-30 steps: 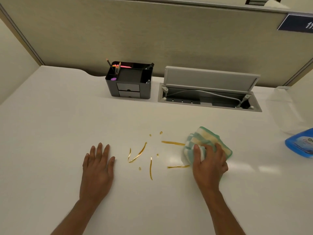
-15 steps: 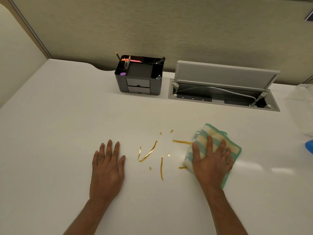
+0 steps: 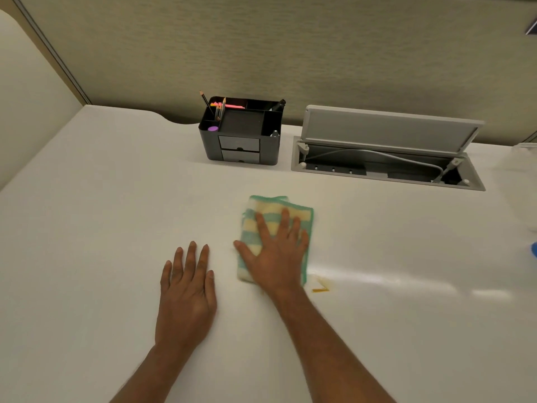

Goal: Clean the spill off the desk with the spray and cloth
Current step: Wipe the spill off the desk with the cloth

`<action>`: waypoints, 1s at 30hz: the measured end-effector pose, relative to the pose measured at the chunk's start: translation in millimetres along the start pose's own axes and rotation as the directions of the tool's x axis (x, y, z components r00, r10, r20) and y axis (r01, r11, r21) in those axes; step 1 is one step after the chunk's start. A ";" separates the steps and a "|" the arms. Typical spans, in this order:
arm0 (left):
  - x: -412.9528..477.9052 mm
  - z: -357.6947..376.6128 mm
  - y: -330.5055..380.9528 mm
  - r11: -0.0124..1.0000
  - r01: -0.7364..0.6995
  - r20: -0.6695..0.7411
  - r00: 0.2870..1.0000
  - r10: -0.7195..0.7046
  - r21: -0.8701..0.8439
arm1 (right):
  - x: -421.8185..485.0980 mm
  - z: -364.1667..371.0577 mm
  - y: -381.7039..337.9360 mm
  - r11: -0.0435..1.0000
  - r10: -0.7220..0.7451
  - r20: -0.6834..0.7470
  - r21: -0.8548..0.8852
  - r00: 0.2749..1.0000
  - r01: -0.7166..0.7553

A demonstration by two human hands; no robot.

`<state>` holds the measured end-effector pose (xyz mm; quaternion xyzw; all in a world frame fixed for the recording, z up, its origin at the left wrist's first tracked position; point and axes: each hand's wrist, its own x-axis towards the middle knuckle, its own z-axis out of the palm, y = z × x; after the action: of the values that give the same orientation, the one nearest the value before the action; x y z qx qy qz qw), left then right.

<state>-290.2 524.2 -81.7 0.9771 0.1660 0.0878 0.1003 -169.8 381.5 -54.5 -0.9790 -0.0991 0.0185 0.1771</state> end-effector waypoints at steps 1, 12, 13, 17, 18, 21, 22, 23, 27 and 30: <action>0.0 0.3 -0.2 1.000 -0.001 -0.002 1.000 0.001 -0.001 | -9.6 2.8 -7.2 0.999 -0.039 0.009 0.001 0.999 0.039; -0.4 -2.0 -0.8 0.999 0.035 0.041 0.999 -0.034 -0.018 | -118.8 -1.0 34.0 0.984 -0.174 -0.031 0.023 0.984 0.174; -0.9 -2.2 -0.8 0.999 0.034 0.043 0.999 -0.033 -0.019 | -121.7 -7.1 49.6 0.990 -0.144 -0.040 0.003 0.989 0.144; -0.8 -2.2 -0.7 0.998 0.036 0.052 0.998 -0.033 -0.044 | -118.6 -35.8 126.5 0.992 0.043 -0.157 -0.112 0.987 -0.061; -0.5 -1.9 -1.0 0.998 0.035 0.051 0.998 -0.033 -0.049 | -114.5 -43.2 146.0 0.982 0.110 -0.186 -0.134 0.976 -0.137; -0.8 -0.1 -2.2 0.998 0.033 0.052 0.998 -0.031 -0.044 | -96.0 -60.2 187.9 0.933 0.296 -0.272 -0.120 0.916 -0.338; -1.0 0.3 -2.7 0.999 0.033 0.054 0.998 -0.031 -0.041 | -88.2 -63.1 194.2 0.920 0.332 -0.302 -0.104 0.893 -0.378; -1.2 0.4 -2.8 0.999 0.032 0.056 0.998 -0.029 -0.039 | -79.9 -64.3 196.7 0.908 0.359 -0.324 -0.096 0.875 -0.408; -0.2 -1.4 -1.8 0.998 0.028 0.056 0.998 -0.025 -0.050 | -41.5 -55.8 172.9 0.885 0.426 -0.265 -0.075 0.865 -0.459; 0.2 -1.8 -1.4 0.997 0.029 0.066 0.998 -0.024 -0.065 | -17.7 -39.2 125.4 0.930 0.338 -0.187 -0.083 0.922 -0.358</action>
<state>-290.9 525.9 -80.2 0.9733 0.1726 0.0601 0.1390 -160.9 249.4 -61.6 -0.9876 0.0910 -0.0394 0.1216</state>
